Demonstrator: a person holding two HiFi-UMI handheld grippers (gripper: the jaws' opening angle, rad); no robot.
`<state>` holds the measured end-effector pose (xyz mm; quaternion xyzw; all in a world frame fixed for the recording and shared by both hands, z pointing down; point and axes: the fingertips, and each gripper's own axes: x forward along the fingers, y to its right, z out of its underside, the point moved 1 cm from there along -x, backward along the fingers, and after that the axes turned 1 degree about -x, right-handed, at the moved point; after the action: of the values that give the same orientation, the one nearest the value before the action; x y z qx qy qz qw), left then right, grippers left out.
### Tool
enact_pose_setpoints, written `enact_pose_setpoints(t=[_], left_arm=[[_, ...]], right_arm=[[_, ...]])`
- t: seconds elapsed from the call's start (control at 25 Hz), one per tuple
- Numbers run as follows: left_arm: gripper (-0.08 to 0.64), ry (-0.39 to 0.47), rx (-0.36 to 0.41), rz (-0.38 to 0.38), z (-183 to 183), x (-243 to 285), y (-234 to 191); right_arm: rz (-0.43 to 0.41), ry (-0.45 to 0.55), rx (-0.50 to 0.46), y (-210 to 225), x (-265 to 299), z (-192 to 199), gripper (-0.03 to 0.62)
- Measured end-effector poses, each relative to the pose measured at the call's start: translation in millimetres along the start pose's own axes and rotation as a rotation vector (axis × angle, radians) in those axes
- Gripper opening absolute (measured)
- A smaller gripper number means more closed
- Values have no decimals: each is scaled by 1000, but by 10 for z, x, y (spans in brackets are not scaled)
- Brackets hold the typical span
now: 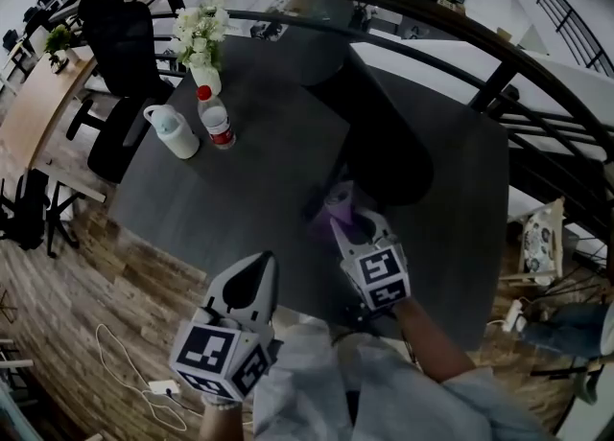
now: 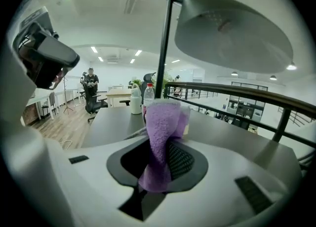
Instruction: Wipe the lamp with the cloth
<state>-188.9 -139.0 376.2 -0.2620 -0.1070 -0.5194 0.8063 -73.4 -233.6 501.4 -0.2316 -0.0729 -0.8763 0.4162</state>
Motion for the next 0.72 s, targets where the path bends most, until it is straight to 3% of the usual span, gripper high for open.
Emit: enact_pose_setpoints(t=[0.28, 0.48, 0.72], left_arm=[[3, 17, -6, 2, 34, 37, 4], [3, 19, -14, -7, 84, 52, -16], [3, 5, -11, -10, 135, 66, -45]], right_arm=[[-42, -110, 23, 131, 207, 432, 89], [-108, -194, -85, 161, 405, 663, 89], [-136, -224, -216, 194, 632, 705, 89]])
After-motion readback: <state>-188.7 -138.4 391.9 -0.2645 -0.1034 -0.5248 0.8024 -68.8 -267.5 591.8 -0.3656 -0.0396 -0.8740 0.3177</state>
